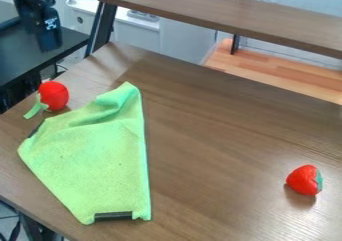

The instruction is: Unfold the cloth from bottom left to top right

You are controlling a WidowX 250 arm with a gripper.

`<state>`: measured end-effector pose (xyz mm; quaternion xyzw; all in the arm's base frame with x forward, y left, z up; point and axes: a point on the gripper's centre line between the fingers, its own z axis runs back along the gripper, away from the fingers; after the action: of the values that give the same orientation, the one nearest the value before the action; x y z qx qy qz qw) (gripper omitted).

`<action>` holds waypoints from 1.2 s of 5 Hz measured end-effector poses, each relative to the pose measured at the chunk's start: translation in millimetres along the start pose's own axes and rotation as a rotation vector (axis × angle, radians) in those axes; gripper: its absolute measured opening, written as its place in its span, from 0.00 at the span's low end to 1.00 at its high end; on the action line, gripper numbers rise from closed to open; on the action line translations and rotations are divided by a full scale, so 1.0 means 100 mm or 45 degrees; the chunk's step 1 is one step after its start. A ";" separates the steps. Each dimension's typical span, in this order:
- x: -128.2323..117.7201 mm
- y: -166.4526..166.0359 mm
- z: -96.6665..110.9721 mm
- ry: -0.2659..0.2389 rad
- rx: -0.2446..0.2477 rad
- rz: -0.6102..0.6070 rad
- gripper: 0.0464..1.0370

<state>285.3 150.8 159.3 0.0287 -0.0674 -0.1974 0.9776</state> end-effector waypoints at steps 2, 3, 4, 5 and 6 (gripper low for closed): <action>-0.11 0.13 -0.34 -0.072 -0.116 0.222 0.96; -0.27 0.25 -0.47 -0.160 -0.132 0.480 0.96; -0.44 0.24 -0.67 -0.139 0.031 0.735 0.96; -0.50 0.20 -0.80 -0.216 0.130 0.861 0.96; -0.52 0.17 -0.90 -0.273 0.156 0.965 0.96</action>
<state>257.5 189.5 65.3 0.0391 -0.1865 0.1799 0.9650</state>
